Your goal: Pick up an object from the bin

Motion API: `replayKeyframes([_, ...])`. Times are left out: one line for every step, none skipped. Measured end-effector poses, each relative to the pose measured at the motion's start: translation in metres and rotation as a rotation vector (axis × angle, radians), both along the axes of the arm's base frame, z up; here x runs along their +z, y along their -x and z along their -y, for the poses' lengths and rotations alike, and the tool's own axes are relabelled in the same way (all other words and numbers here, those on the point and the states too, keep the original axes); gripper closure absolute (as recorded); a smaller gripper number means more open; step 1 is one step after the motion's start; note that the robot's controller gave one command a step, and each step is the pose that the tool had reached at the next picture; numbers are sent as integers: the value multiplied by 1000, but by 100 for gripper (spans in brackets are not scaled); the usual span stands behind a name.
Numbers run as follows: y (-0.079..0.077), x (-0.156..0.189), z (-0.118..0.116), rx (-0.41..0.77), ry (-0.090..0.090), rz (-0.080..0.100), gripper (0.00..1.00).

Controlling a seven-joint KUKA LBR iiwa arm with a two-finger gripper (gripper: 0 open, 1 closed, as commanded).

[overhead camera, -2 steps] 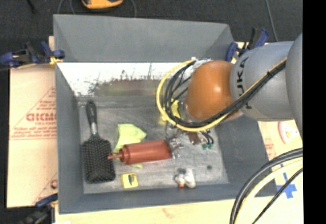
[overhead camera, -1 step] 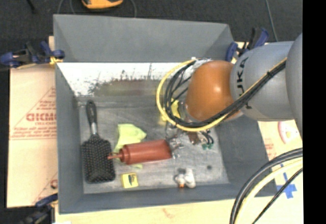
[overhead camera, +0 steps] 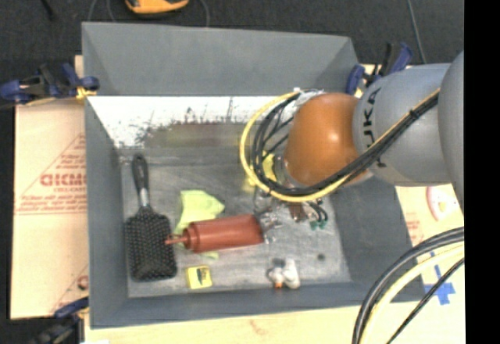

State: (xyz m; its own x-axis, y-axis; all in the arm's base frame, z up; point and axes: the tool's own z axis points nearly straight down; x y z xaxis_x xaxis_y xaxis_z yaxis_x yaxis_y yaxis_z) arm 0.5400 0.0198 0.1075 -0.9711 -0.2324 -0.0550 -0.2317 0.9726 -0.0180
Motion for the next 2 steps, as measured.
replayKeyframes([13,-21,-3,3,-4,-31,0])
replayKeyframes([20,-27,-3,3,-3,-52,0])
